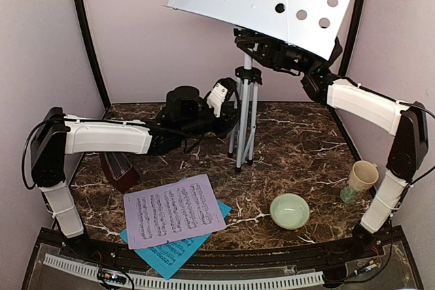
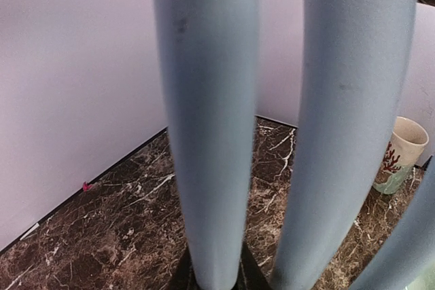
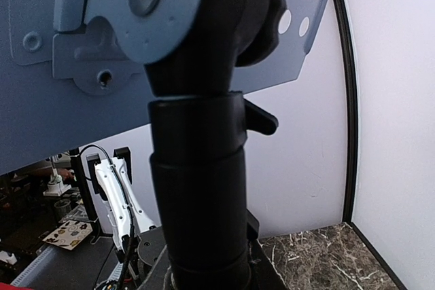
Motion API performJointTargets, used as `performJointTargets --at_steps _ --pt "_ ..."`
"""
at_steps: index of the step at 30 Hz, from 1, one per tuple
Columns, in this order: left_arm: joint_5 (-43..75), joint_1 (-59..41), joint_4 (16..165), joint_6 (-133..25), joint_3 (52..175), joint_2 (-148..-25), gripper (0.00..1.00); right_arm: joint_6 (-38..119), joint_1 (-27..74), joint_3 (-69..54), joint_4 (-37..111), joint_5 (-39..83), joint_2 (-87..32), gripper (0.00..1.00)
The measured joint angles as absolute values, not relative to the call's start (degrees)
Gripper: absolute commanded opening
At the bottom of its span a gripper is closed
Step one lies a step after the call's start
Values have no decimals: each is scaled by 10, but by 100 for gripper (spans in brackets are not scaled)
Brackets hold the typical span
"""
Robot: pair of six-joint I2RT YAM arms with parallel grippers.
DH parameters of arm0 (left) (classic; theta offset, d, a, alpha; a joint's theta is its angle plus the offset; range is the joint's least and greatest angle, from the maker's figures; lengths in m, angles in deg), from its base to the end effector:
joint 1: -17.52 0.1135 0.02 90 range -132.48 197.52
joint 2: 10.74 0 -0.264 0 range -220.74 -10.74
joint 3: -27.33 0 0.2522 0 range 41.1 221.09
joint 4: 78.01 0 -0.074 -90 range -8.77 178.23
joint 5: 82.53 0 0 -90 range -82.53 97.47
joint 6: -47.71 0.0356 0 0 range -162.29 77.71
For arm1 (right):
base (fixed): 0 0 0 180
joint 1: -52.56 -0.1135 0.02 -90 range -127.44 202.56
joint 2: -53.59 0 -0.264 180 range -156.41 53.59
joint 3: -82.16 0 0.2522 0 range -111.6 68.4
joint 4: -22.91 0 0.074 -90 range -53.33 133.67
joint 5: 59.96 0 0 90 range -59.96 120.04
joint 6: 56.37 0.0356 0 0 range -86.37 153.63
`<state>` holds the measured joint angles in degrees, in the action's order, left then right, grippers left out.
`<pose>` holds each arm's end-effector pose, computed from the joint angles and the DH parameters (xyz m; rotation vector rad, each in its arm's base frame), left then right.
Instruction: Set up the instrument practice props
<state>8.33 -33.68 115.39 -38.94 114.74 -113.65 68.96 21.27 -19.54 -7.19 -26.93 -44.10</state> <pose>0.2700 -0.3366 0.2994 0.7655 1.4586 -0.6553 0.3129 0.2251 0.4451 -0.9721 1.0198 1.4663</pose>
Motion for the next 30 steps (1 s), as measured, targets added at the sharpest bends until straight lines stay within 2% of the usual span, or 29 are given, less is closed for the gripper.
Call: performJointTargets --at_steps 20,30 --pt "113 -281 1212 -230 1126 -1153 0 631 217 -218 -25 -293 -446 0" --pt "73 -275 1252 -223 1125 -1209 0 670 243 -275 -66 -386 -533 0"
